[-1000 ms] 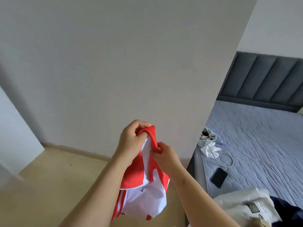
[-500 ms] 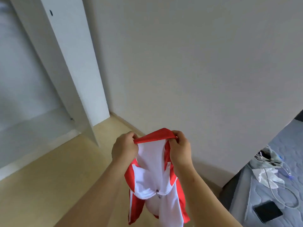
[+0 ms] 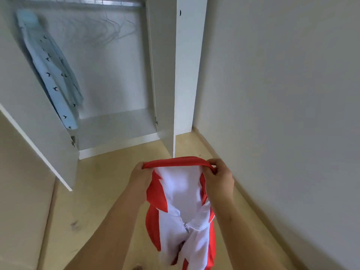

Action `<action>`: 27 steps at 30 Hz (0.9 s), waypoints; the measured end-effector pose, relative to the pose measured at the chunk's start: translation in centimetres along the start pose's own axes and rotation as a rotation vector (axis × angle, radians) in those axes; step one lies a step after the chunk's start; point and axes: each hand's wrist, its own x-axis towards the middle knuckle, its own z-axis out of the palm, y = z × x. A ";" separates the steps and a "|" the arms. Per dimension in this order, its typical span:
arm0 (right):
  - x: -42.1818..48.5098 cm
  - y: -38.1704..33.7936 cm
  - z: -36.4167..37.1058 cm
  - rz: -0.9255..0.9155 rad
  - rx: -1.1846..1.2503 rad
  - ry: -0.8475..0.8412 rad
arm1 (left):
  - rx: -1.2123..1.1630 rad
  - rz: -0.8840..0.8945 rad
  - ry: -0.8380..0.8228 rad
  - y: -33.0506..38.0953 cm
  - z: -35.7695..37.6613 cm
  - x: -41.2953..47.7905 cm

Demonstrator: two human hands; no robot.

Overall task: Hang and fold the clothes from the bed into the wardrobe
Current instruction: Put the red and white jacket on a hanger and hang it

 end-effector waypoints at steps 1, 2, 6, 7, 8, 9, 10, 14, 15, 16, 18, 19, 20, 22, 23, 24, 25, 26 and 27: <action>0.4 -0.2 0.9 -0.009 -0.001 -0.017 | -0.042 -0.007 0.014 0.4 -0.8 0.4; 0.8 -0.5 2.0 -0.018 0.004 -0.032 | -0.081 -0.011 0.026 0.9 -1.6 0.9; 2.9 -2.5 8.0 -0.072 -0.011 -0.088 | -0.206 -0.034 0.086 3.3 -5.5 4.0; 3.4 -3.1 9.8 -0.090 -0.014 -0.108 | -0.233 -0.037 0.116 4.0 -6.7 4.9; 3.8 -3.9 11.6 -0.104 -0.019 -0.132 | -0.263 -0.034 0.145 4.6 -8.0 5.8; 4.2 -4.8 13.5 -0.116 -0.024 -0.157 | -0.290 -0.028 0.171 5.3 -9.3 6.8; 4.5 -5.7 15.4 -0.129 -0.031 -0.178 | -0.307 -0.024 0.195 5.9 -10.6 7.8; 5.9 -9.1 22.5 -0.180 -0.040 -0.193 | -0.313 -0.024 0.277 8.2 -15.9 12.1; 6.3 -9.9 24.2 -0.182 -0.045 -0.184 | -0.317 -0.016 0.281 8.8 -17.0 13.2; 6.6 -10.6 26.0 -0.183 -0.058 -0.173 | -0.315 -0.006 0.279 9.6 -18.2 14.3; 7.4 -11.7 29.4 -0.184 -0.087 -0.161 | -0.319 0.014 0.282 10.8 -20.4 16.6; 7.8 -12.2 31.1 -0.185 -0.091 -0.166 | -0.332 0.021 0.295 11.3 -21.4 17.8; 8.3 -12.6 32.5 -0.187 -0.090 -0.177 | -0.348 0.025 0.310 11.8 -22.3 18.9; 9.5 -13.2 35.0 -0.190 -0.098 -0.214 | -0.386 0.026 0.335 12.4 -23.6 21.0; 10.1 -13.5 36.1 -0.192 -0.108 -0.235 | -0.397 0.026 0.346 12.7 -24.1 22.0; 10.8 -13.6 37.1 -0.193 -0.117 -0.253 | -0.405 0.031 0.358 13.0 -24.5 23.0; 11.6 -13.7 38.1 -0.193 -0.119 -0.270 | -0.416 0.038 0.371 13.4 -24.8 24.0; 12.4 -13.9 39.1 -0.191 -0.115 -0.285 | -0.427 0.044 0.384 13.9 -25.1 25.0; 13.4 -14.0 40.1 -0.188 -0.108 -0.300 | -0.433 0.050 0.395 14.3 -25.3 26.1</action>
